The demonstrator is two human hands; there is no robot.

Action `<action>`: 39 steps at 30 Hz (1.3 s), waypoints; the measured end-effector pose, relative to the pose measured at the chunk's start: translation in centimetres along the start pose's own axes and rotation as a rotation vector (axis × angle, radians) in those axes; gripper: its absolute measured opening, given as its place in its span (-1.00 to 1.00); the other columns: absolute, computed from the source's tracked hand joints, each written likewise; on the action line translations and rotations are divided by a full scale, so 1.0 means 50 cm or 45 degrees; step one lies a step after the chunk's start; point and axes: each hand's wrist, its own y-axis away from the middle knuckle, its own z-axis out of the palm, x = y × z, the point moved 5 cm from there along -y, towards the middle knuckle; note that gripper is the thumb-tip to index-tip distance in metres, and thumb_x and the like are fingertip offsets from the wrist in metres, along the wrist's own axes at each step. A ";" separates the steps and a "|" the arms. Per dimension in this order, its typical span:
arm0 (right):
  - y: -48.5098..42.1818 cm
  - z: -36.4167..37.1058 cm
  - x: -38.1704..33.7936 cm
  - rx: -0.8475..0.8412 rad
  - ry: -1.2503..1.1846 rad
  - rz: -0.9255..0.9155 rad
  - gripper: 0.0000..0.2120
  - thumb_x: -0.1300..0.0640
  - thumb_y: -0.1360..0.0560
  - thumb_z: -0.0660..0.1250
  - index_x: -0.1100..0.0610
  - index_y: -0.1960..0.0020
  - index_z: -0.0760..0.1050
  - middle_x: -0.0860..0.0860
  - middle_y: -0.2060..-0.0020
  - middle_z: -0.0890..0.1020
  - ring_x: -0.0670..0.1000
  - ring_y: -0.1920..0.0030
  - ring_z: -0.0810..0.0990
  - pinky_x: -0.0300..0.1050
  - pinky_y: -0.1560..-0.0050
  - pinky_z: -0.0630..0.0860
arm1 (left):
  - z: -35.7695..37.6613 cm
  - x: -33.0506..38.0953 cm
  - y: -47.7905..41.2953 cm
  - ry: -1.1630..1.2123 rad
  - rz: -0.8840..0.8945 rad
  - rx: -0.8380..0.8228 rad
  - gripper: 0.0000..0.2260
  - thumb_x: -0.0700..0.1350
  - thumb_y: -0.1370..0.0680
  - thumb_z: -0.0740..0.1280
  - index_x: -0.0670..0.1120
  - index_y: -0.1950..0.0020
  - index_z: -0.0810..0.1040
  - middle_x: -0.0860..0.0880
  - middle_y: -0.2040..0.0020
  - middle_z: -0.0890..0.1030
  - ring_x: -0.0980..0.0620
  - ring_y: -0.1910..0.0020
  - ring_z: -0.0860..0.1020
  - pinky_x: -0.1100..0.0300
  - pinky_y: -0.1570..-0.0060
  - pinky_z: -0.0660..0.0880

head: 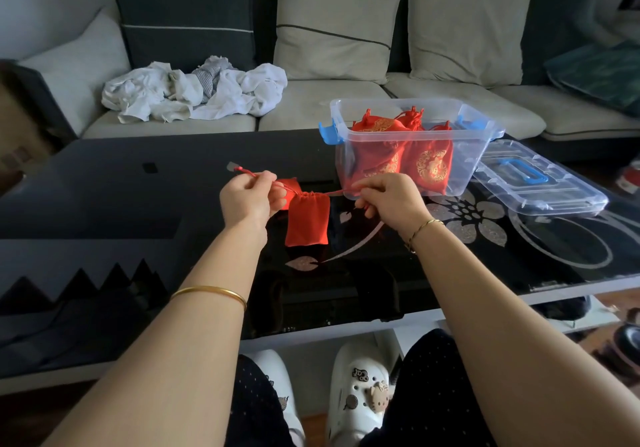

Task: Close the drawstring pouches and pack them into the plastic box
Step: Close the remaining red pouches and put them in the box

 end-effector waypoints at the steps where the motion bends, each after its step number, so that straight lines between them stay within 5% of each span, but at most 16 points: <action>1: 0.000 -0.002 -0.001 0.012 0.019 -0.011 -0.77 0.34 -0.55 0.18 0.22 -0.09 0.57 -0.01 0.31 0.59 -0.11 0.42 0.48 -0.46 0.40 0.45 | 0.000 0.001 0.001 -0.012 0.012 0.002 -0.89 -0.19 -0.57 0.30 -0.15 0.14 0.57 -0.05 0.31 0.61 0.11 0.36 0.59 0.29 0.35 0.55; 4: -0.001 -0.010 0.001 0.086 0.110 -0.025 -0.80 0.33 -0.54 0.20 0.21 -0.11 0.52 0.06 0.26 0.63 -0.12 0.42 0.49 -0.42 0.44 0.43 | 0.001 0.002 0.001 -0.038 0.021 0.015 -0.82 -0.13 -0.61 0.22 -0.17 0.07 0.56 -0.07 0.29 0.62 0.09 0.35 0.60 0.29 0.38 0.55; 9: -0.007 -0.023 0.011 0.161 0.351 -0.014 -0.82 0.17 -0.55 0.24 0.17 0.17 0.56 0.05 0.34 0.66 -0.04 0.40 0.55 0.00 0.13 0.61 | -0.006 0.006 -0.001 -0.129 0.043 0.077 -0.83 -0.16 -0.61 0.20 -0.18 -0.02 0.56 -0.06 0.30 0.61 0.07 0.36 0.60 0.28 0.40 0.54; 12: -0.001 -0.024 0.012 0.142 0.352 0.018 -0.74 0.09 -0.58 0.20 0.22 0.16 0.54 0.06 0.35 0.64 -0.03 0.41 0.53 -0.04 0.20 0.58 | -0.013 0.012 -0.003 -0.246 0.139 0.121 -0.84 -0.18 -0.60 0.21 -0.19 -0.02 0.56 -0.03 0.33 0.58 0.10 0.39 0.56 0.28 0.40 0.52; 14: 0.003 -0.019 0.017 0.111 0.077 0.155 -0.71 0.07 -0.59 0.17 0.18 0.23 0.48 0.05 0.38 0.58 -0.06 0.45 0.47 -0.16 0.37 0.48 | -0.018 0.014 -0.005 -0.297 0.186 0.141 -0.84 -0.17 -0.59 0.23 -0.21 -0.02 0.57 -0.02 0.33 0.57 0.10 0.39 0.55 0.27 0.38 0.52; 19: 0.010 0.016 0.034 -0.095 -1.229 0.726 -0.74 0.08 -0.59 0.18 0.13 0.25 0.44 -0.02 0.43 0.48 -0.11 0.48 0.41 -0.32 0.52 0.31 | -0.022 0.012 -0.007 -0.336 0.197 0.154 -0.80 -0.11 -0.60 0.21 -0.19 0.06 0.56 -0.02 0.35 0.56 0.10 0.41 0.53 0.26 0.40 0.50; 26: 0.013 0.030 0.056 0.127 -1.745 0.987 -0.74 0.18 -0.57 0.16 0.14 0.30 0.36 -0.04 0.53 0.41 -0.14 0.48 0.31 -0.34 0.43 0.23 | -0.034 -0.004 -0.029 -0.341 0.032 0.340 -0.73 -0.07 -0.59 0.13 -0.16 0.16 0.54 -0.09 0.22 0.53 0.01 0.32 0.45 0.08 0.26 0.43; 29: 0.016 0.030 0.075 0.222 -1.826 1.083 -0.73 0.19 -0.57 0.15 0.14 0.32 0.34 -0.07 0.48 0.39 -0.15 0.50 0.31 -0.36 0.45 0.23 | -0.025 -0.008 -0.015 -0.163 -0.112 0.308 -0.77 -0.08 -0.63 0.10 -0.10 0.16 0.45 -0.05 0.26 0.60 0.07 0.38 0.52 0.20 0.31 0.44; 32: 0.012 0.032 0.079 0.251 -1.772 1.045 -0.72 0.20 -0.56 0.14 0.14 0.33 0.35 -0.07 0.50 0.39 -0.15 0.53 0.31 -0.35 0.48 0.25 | 0.013 0.006 0.011 0.303 -0.207 0.024 -0.76 -0.08 -0.65 0.08 -0.07 0.19 0.37 -0.05 0.18 0.67 0.05 0.12 0.66 0.20 0.06 0.52; 34: 0.005 0.024 0.071 0.272 -1.628 0.923 -0.75 0.19 -0.56 0.15 0.14 0.30 0.38 -0.06 0.53 0.38 -0.13 0.59 0.31 -0.33 0.54 0.27 | 0.037 0.024 0.021 0.527 -0.189 -0.192 -0.72 -0.08 -0.65 0.09 -0.08 0.26 0.31 -0.07 0.30 0.65 0.00 0.18 0.68 0.16 0.03 0.56; 36: -0.003 0.011 0.049 0.293 -1.457 0.729 -0.78 0.19 -0.55 0.18 0.13 0.28 0.41 -0.05 0.52 0.39 -0.12 0.57 0.33 -0.31 0.54 0.31 | 0.058 0.033 0.029 0.506 -0.173 -0.343 -0.68 -0.06 -0.65 0.12 -0.10 0.31 0.31 -0.02 0.47 0.50 0.03 0.42 0.58 0.14 0.18 0.59; 39: 0.001 -0.001 -0.018 0.217 -1.262 0.408 -0.77 0.19 -0.56 0.22 0.14 0.28 0.46 -0.02 0.46 0.44 -0.09 0.48 0.36 -0.28 0.46 0.31 | 0.079 0.027 0.044 0.125 -0.142 -0.499 -0.70 -0.04 -0.63 0.18 -0.12 0.27 0.44 -0.01 0.42 0.43 0.10 0.48 0.39 0.20 0.37 0.49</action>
